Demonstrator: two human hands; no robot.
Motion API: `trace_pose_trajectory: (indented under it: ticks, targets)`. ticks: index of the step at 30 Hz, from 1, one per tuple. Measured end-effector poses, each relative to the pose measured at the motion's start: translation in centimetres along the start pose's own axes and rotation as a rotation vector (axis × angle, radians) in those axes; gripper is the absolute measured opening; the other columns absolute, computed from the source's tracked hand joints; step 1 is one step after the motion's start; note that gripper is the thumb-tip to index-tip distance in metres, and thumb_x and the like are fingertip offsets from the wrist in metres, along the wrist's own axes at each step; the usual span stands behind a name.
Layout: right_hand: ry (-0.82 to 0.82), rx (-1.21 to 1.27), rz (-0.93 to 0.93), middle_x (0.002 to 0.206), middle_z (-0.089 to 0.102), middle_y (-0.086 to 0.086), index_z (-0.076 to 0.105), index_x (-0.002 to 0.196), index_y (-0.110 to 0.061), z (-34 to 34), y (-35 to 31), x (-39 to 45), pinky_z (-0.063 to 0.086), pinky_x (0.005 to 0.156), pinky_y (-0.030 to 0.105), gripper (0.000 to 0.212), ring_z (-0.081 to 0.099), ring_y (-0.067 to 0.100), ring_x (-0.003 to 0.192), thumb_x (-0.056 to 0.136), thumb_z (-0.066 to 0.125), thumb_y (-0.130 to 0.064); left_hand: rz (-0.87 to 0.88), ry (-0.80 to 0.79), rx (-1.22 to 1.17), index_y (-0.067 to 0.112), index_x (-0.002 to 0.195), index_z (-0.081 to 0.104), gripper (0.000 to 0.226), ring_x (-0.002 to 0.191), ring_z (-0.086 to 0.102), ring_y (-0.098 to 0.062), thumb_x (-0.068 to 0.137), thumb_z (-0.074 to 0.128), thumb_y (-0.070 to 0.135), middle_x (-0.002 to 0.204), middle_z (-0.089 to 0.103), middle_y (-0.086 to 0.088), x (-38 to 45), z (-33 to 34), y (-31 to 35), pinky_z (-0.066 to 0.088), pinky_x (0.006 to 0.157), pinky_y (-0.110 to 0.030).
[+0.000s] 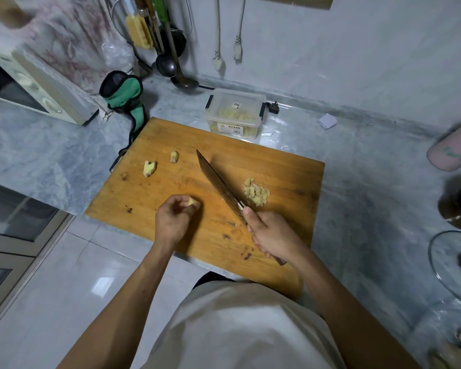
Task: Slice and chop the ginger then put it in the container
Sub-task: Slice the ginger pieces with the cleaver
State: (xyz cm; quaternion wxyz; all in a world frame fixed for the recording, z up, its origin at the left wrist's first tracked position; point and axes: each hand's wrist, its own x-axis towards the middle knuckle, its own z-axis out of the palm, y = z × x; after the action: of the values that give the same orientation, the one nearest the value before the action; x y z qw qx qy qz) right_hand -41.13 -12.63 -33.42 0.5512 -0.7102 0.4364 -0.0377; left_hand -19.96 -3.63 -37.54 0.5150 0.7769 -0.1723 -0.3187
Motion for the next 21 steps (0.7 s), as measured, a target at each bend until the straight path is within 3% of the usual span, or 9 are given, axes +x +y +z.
trace_pose_trajectory:
  ticks: [4, 8, 12, 16, 21]
  targets:
    - [-0.003, -0.066, 0.001, 0.058, 0.053, 0.008, 0.058, 0.082, 0.003, 0.5, -1.1, 1.0, 0.042, 0.047, 0.031, 0.068, 0.048, 0.015, 0.041, 0.104, 0.034, -0.057, 0.019, 0.036, 0.035, 0.009, 0.092, 0.066, 0.017, 0.074, 0.061, 0.002, 0.081, 0.077, 0.004, 0.083, 0.067, 0.002, 1.2, -0.8, 0.3, 0.050, 0.078, -0.010]
    - [0.025, -0.131, -0.023, 0.063, 0.053, 0.011, 0.057, 0.085, 0.008, 1.3, -2.1, 2.1, 0.044, 0.052, 0.041, 0.075, 0.049, 0.019, 0.049, 0.102, 0.033, -0.061, -0.029, 0.090, 0.105, 0.018, 0.088, 0.065, 0.020, 0.084, 0.066, -0.010, 0.078, 0.083, 0.018, 0.086, 0.071, 0.004, 3.6, -2.1, 0.1, 0.052, 0.083, -0.023]
    - [0.038, -0.128, 0.004, 0.063, 0.052, 0.009, 0.055, 0.077, -0.004, 2.3, -3.3, 3.0, 0.040, 0.054, 0.034, 0.066, 0.049, 0.017, 0.049, 0.101, 0.034, -0.062, -0.052, 0.189, 0.100, 0.023, 0.089, 0.066, 0.014, 0.091, 0.068, -0.019, 0.082, 0.077, 0.018, 0.092, 0.072, 0.002, 6.4, -3.4, 0.5, 0.056, 0.087, -0.035]
    - [0.050, -0.119, 0.016, 0.065, 0.053, 0.008, 0.059, 0.079, -0.011, 3.1, -4.9, 4.1, 0.043, 0.059, 0.035, 0.060, 0.052, 0.019, 0.055, 0.102, 0.034, -0.061, -0.009, 0.231, 0.176, 0.015, 0.090, 0.070, 0.009, 0.087, 0.063, -0.016, 0.085, 0.075, 0.019, 0.090, 0.070, 0.002, 8.7, -4.7, 1.3, 0.046, 0.081, -0.025]
    - [0.079, -0.097, 0.001, 0.066, 0.056, 0.009, 0.062, 0.088, 0.007, 3.9, -5.9, 5.7, 0.046, 0.060, 0.035, 0.076, 0.055, 0.020, 0.057, 0.100, 0.034, -0.063, 0.085, 0.179, 0.389, 0.014, 0.091, 0.073, 0.007, 0.070, 0.058, -0.011, 0.091, 0.066, 0.016, 0.084, 0.068, 0.004, 10.1, -6.6, 0.8, 0.039, 0.064, -0.016]
